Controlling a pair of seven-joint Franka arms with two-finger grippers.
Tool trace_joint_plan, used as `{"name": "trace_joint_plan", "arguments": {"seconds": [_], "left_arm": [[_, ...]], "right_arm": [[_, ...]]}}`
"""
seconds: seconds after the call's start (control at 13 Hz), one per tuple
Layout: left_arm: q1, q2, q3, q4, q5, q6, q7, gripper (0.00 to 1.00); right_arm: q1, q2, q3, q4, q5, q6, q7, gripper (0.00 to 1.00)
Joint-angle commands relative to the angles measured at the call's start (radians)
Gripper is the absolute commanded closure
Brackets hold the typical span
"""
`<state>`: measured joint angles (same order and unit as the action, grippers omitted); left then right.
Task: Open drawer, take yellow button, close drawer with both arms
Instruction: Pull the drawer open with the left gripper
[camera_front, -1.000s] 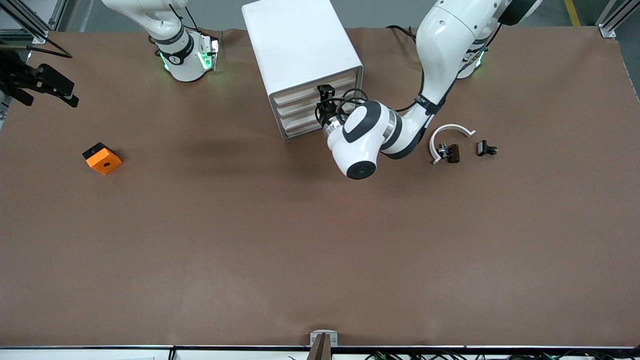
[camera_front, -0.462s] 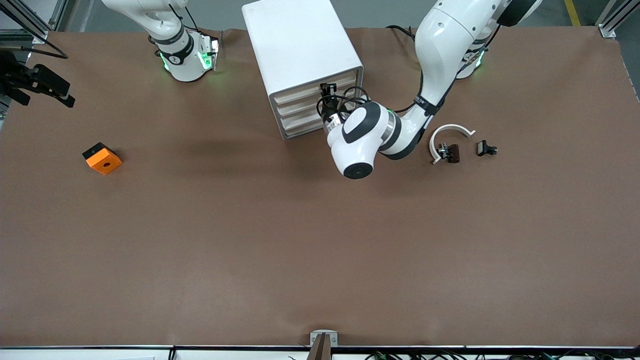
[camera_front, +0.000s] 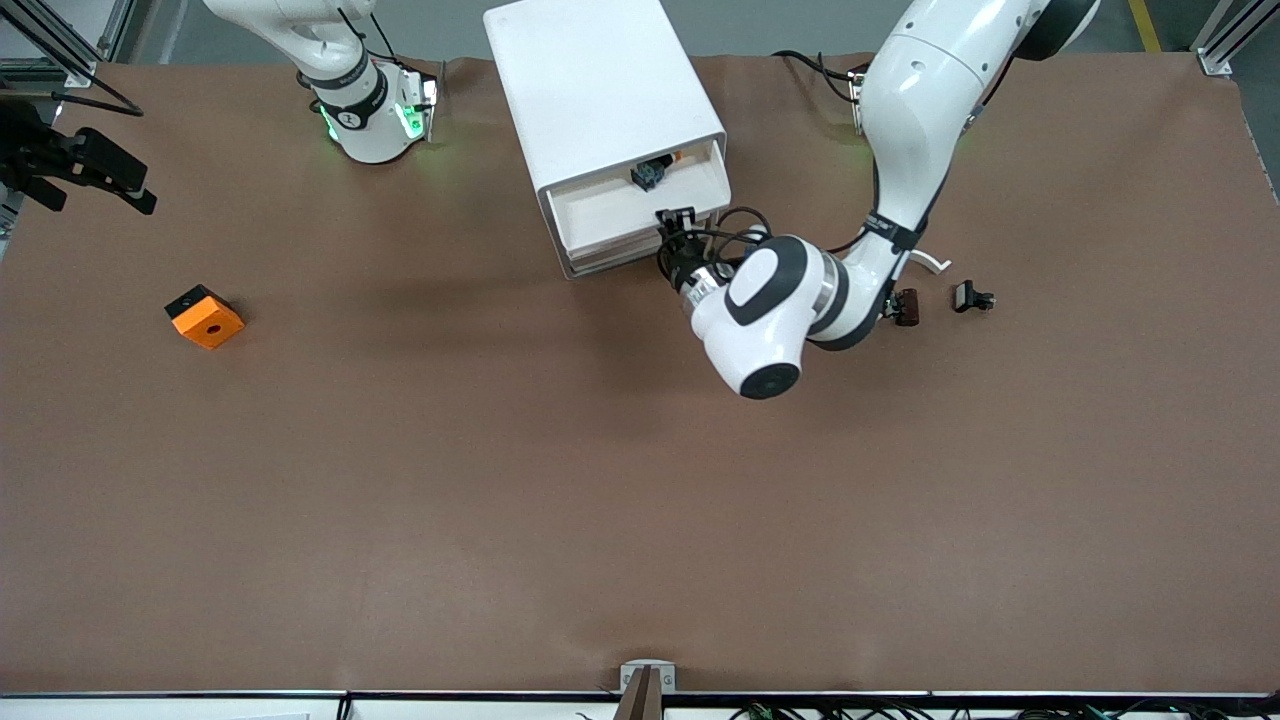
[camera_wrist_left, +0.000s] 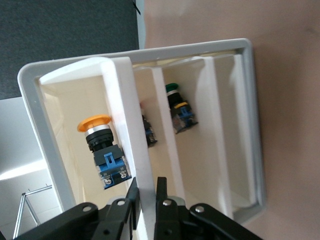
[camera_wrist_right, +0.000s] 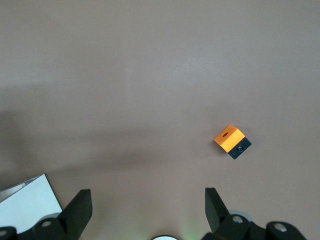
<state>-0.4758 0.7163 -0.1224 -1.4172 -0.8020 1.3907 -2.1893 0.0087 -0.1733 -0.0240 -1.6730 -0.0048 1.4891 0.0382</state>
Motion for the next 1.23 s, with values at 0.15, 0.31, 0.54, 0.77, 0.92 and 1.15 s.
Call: {"name": "trace_joint_plan", "arguments": {"seconds": [0.15, 0.31, 0.54, 0.77, 0.92, 1.15], "left_arm": [[0.052, 0.032, 0.006, 0.07, -0.005, 0.04, 0.126, 1.0], [0.058, 0.032, 0.006, 0.072, -0.006, 0.05, 0.134, 0.95], [0.077, 0.031, 0.006, 0.08, -0.006, 0.056, 0.14, 0.95], [0.092, 0.029, 0.006, 0.081, -0.006, 0.057, 0.14, 0.95], [0.092, 0.031, 0.006, 0.08, -0.005, 0.057, 0.147, 0.45], [0.094, 0.022, 0.004, 0.081, -0.002, 0.056, 0.157, 0.0]], "right_arm": [[-0.003, -0.012, -0.004, 0.001, 0.0, -0.009, 0.008, 0.0], [-0.003, -0.009, -0.004, 0.003, 0.0, -0.009, 0.008, 0.0], [-0.001, 0.02, 0.0, 0.071, -0.006, -0.042, -0.004, 0.0], [0.001, 0.046, 0.0, 0.079, -0.012, -0.056, -0.004, 0.0], [-0.001, 0.124, 0.0, 0.079, -0.007, -0.056, -0.003, 0.0], [-0.009, 0.246, 0.0, 0.114, -0.014, -0.052, -0.005, 0.0]]}}
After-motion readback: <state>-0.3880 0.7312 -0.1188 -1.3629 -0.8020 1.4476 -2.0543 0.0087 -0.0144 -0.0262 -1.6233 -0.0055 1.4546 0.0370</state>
